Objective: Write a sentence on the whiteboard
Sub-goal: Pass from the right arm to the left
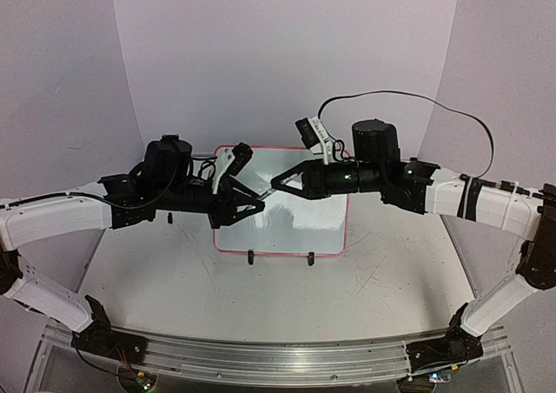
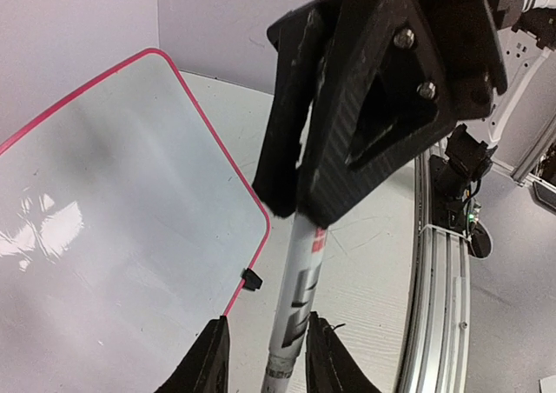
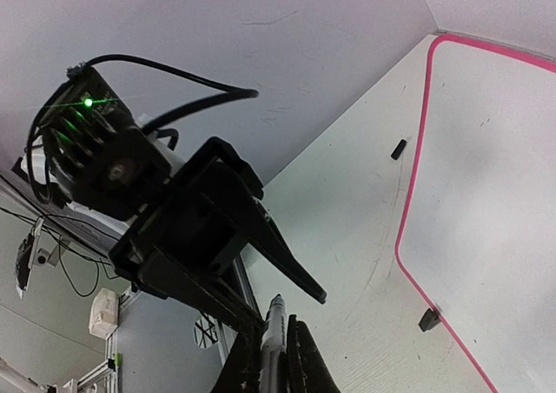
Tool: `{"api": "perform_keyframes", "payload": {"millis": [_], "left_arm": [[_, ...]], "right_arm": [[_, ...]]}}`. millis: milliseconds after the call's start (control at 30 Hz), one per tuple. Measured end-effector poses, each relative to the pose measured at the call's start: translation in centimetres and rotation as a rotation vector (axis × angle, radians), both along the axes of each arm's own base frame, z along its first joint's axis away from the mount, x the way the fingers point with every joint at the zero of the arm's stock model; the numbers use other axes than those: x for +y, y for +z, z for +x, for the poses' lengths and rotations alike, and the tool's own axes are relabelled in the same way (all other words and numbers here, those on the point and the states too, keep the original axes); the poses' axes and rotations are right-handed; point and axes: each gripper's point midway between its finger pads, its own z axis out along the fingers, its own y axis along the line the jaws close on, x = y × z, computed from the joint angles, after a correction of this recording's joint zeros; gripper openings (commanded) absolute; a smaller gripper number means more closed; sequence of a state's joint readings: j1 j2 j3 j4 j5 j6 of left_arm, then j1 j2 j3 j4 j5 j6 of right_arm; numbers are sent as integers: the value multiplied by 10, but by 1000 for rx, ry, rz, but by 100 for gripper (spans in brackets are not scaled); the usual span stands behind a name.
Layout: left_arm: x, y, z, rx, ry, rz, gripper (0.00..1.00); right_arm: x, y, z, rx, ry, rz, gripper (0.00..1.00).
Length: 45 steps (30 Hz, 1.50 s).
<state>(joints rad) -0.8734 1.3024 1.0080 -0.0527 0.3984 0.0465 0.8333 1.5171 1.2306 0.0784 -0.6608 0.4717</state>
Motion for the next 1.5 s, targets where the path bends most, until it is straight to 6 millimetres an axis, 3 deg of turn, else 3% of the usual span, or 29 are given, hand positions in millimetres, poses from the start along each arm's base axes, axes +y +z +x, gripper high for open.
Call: {"api": "perform_keyframes", "payload": {"millis": [133, 267, 400, 533, 633, 767, 1000, 1033, 1133, 1200, 1300, 1500], "left_arm": [[0, -8, -2, 24, -10, 22, 19], [0, -8, -2, 19, -9, 24, 25], [0, -3, 0, 14, -1, 23, 17], [-1, -2, 0, 15, -5, 24, 15], [-1, -2, -1, 18, -12, 24, 25], [-2, 3, -1, 15, -16, 17, 26], [-3, 6, -3, 6, -30, 13, 5], [-3, 6, -5, -2, -42, 15, 2], [-4, 6, -7, -23, -61, 19, 0], [-4, 6, -5, -33, -55, 22, 0], [-2, 5, -1, -63, -44, 34, 0], [0, 5, 0, -149, -62, 59, 0]], "right_arm": [[-2, 7, -2, -13, 1, 14, 0], [-2, 8, -2, -14, 3, 16, 0], [-2, 9, -1, -18, 2, 21, 0], [-2, 10, 0, -21, 1, 23, 0], [-2, 9, 0, -22, 2, 22, 0], [-2, 8, -1, -17, 7, 18, 0], [-2, 6, -1, -16, 7, 15, 0], [-2, 6, -1, -14, 9, 15, 5], [-2, 7, -1, -7, 16, 17, 36], [-2, 6, -2, 2, 17, 13, 46], [1, 7, -5, 7, 48, 9, 48], [13, -5, -8, 59, 115, -8, 37]]}}
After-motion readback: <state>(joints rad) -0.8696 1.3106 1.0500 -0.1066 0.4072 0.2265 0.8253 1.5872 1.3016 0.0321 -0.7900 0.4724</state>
